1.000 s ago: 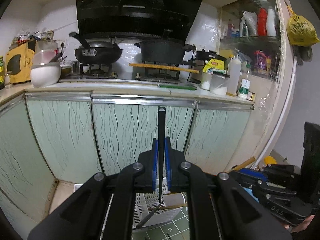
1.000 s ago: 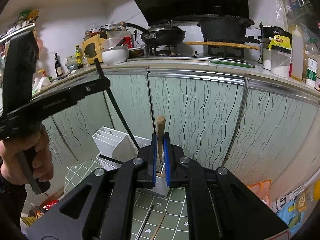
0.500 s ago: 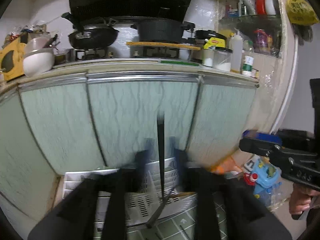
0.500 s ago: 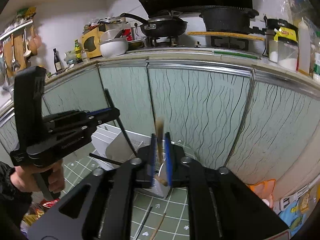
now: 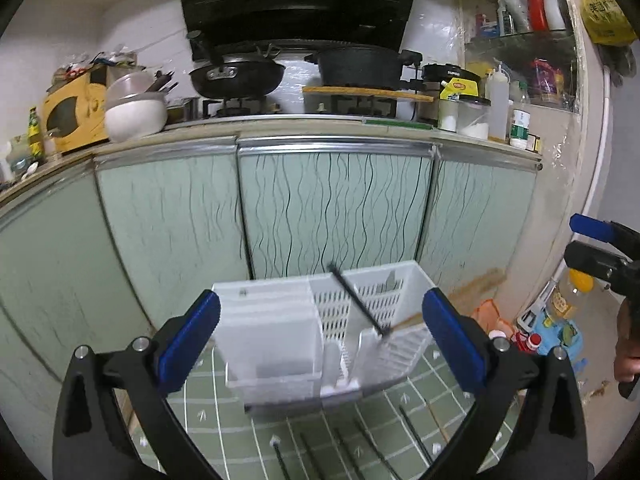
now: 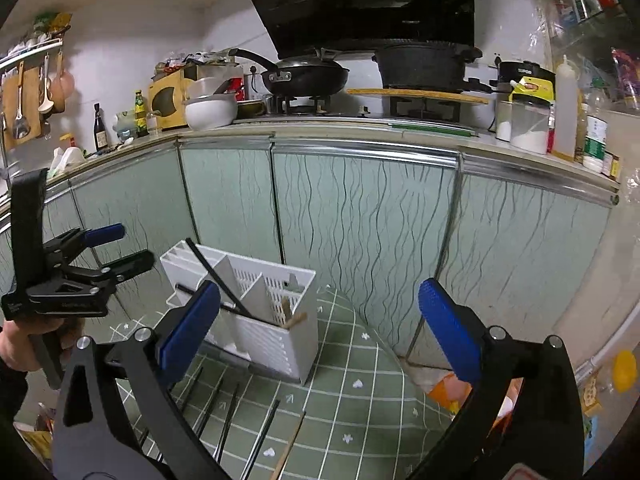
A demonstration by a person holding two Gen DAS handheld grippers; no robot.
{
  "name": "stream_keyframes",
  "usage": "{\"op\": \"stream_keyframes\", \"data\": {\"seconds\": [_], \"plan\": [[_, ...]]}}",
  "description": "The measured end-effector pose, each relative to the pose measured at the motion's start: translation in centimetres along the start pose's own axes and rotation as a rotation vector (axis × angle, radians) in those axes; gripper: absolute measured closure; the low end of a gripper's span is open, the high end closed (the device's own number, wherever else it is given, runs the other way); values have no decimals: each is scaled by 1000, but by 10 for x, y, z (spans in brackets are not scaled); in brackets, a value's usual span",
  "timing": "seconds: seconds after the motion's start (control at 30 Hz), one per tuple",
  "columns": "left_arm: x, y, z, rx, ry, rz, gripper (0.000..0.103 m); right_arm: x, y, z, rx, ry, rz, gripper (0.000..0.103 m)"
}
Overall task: Organize utensils
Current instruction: 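Open both grippers to drop the chopsticks into the holder, then move both grippers back toward the remaining chopsticks on the paper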
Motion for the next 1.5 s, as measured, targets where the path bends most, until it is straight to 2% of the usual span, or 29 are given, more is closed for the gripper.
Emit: {"op": "stream_keyframes", "data": {"seconds": [0.4,0.77,1.13,1.33,1.5], "plan": [[-69,4,-52,11,-16,76,5,-36,21,-47,-15,15,5,7],[-104,5,-98,-13,-10,105,5,-60,29,-89,-13,33,-13,7],[-119,3,-138,-11,5,134,5,-58,25,-144,9,77,-42,7],[-115,-2,-163,39,25,172,5,-50,23,-177,-7,102,-49,7],[-108,-7,-189,52,52,156,5,-45,22,-200,-20,125,-53,7]]}}
Point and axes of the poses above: each gripper's, at about its wrist camera, not at the fingertips, and x roughly the way its jaws point, y to its left, z to its top, the point moved 6 cm from there along x, roughly the way its jaws point, and after that the axes turned 7 degrees about x, right-handed, at the moved point
